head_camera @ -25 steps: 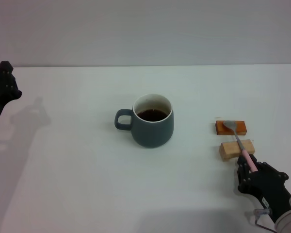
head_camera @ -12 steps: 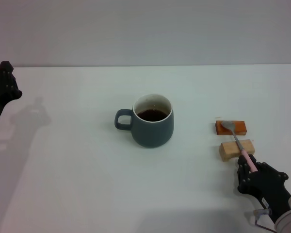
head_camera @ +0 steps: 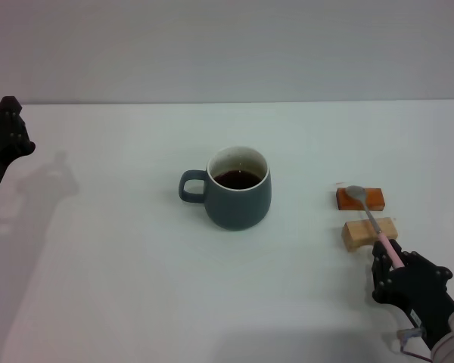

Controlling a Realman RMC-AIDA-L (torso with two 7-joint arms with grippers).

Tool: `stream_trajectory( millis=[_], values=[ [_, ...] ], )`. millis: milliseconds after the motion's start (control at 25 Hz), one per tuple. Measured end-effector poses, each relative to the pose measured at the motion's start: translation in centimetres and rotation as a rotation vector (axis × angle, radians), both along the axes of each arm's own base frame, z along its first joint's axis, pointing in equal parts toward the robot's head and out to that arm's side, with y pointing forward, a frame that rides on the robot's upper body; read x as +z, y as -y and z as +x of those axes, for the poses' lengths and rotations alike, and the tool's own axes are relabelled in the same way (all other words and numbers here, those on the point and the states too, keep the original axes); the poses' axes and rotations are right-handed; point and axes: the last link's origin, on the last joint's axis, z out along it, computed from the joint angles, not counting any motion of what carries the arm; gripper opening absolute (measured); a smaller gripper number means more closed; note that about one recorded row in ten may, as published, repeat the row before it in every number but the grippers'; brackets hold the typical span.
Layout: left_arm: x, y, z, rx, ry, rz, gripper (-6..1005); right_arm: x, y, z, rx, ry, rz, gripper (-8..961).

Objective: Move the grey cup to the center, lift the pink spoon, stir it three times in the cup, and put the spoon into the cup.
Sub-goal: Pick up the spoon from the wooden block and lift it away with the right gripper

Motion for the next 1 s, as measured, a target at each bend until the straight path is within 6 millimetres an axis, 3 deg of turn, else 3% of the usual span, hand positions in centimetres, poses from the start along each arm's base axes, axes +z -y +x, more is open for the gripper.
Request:
stream_trajectory(
  millis=[400,1000],
  values=[
    [-0.3,0.0,-0.1,0.003,-0.004,-0.010,-2,1.3,0.1,-1.6,0.033,0.056,0.038,146],
    [-0.4,-0.4,0.1,0.002,-0.007,-0.016,-2,5.9,-2.0,-7.5,0.108,0.119,-0.080,145]
  ],
)
